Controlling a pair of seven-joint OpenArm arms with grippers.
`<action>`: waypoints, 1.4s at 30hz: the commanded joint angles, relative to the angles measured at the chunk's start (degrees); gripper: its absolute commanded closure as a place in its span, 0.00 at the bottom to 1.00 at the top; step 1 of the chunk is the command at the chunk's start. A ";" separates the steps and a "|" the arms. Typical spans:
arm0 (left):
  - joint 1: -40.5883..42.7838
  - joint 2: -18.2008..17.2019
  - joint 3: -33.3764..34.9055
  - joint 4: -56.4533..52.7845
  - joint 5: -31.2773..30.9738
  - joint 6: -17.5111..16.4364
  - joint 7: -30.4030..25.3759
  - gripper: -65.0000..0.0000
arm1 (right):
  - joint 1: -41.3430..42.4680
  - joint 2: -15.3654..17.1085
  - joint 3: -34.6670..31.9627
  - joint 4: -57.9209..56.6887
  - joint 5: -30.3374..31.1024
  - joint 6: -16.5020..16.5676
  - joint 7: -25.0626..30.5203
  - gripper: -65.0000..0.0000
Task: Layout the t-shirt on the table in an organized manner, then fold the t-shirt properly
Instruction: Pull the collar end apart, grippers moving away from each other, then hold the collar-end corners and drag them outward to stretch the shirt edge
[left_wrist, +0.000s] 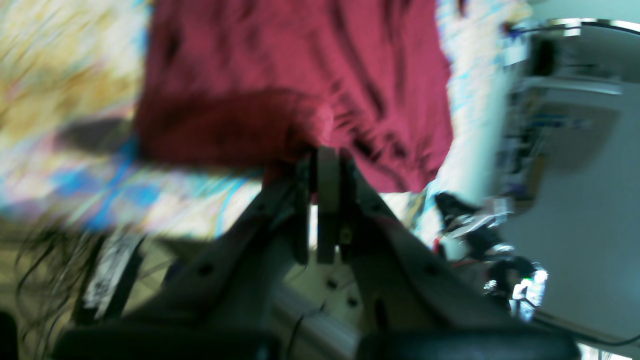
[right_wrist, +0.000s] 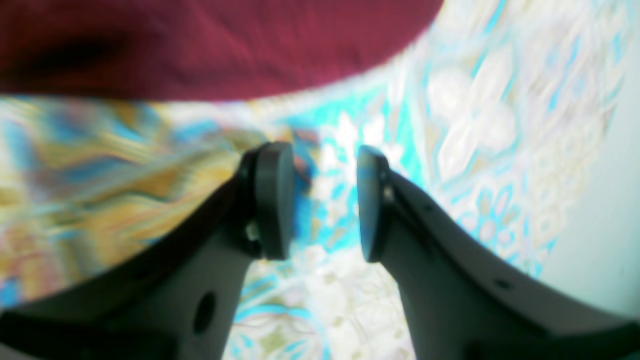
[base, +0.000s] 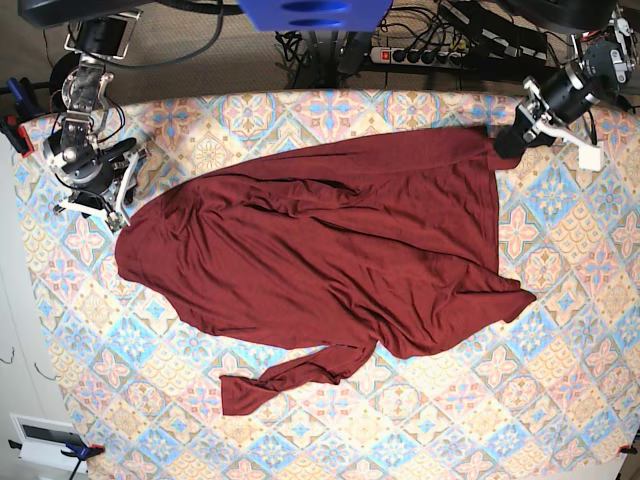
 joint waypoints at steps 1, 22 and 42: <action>0.52 -0.01 -0.44 0.71 -0.98 -0.49 0.01 1.00 | 3.94 1.40 0.54 0.87 0.67 -0.56 1.15 0.68; -11.27 9.31 7.91 -6.67 15.81 -0.49 -0.16 1.00 | 9.75 1.23 0.54 -0.10 0.75 -0.56 -1.75 0.60; -10.03 7.20 8.17 -16.08 17.13 -0.49 3.88 0.82 | 9.66 1.23 0.10 -0.01 0.75 -0.56 -1.84 0.60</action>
